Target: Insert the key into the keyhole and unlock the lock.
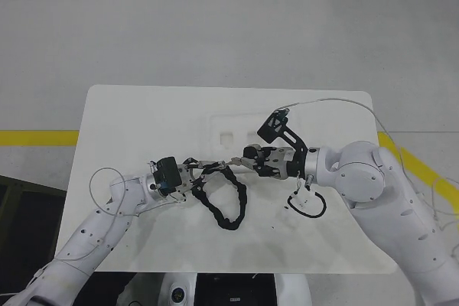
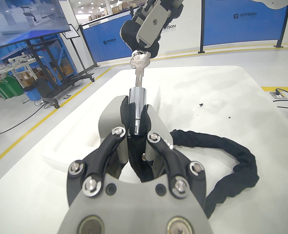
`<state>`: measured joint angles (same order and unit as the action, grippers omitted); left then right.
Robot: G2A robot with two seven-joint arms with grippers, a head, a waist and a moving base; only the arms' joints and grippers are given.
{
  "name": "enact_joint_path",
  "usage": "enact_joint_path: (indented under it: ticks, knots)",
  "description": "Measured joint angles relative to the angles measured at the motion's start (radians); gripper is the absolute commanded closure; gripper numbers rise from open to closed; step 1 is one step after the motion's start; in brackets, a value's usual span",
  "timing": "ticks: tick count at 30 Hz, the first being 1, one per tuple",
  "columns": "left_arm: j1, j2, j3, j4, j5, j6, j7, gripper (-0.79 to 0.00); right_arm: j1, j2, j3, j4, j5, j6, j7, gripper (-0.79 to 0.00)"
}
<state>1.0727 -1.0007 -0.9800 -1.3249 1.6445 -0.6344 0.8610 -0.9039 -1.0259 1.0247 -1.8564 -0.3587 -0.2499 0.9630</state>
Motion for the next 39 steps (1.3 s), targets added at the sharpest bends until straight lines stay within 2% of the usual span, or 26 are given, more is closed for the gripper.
enact_joint_path:
  ticks: [3, 5, 29, 30, 31, 32, 39]
  knots:
    - [0.0, -0.001, 0.0, -0.001, 0.001, -0.002, -0.001, 0.0, 0.005, -0.002, -0.008, 0.004, 0.001, 0.001, -0.001, -0.055]
    - [0.0, -0.002, 0.0, -0.002, 0.001, -0.002, -0.002, 0.0, 0.008, -0.004, -0.013, 0.005, 0.001, 0.001, -0.003, 0.0]
    - [-0.007, -0.01, 0.005, -0.002, 0.01, -0.004, 0.008, 0.0, 0.027, -0.019, -0.061, 0.029, -0.006, 0.001, -0.017, 0.0]
    - [-0.006, -0.01, 0.004, -0.002, 0.01, -0.004, 0.008, 0.0, 0.028, -0.02, -0.062, 0.03, -0.006, 0.001, -0.017, -0.142]
    - [-0.006, -0.01, 0.003, -0.001, 0.01, -0.004, 0.008, 0.0, 0.029, -0.021, -0.063, 0.031, -0.004, 0.001, -0.018, -0.357]
    - [-0.005, -0.01, 0.002, 0.0, 0.011, -0.004, 0.009, 0.0, 0.03, -0.021, -0.063, 0.032, -0.001, 0.0, -0.018, -0.785]
    - [-0.001, -0.01, -0.006, 0.003, 0.007, -0.009, 0.006, 0.0, 0.032, -0.021, -0.051, 0.018, 0.016, -0.019, -0.017, -0.785]
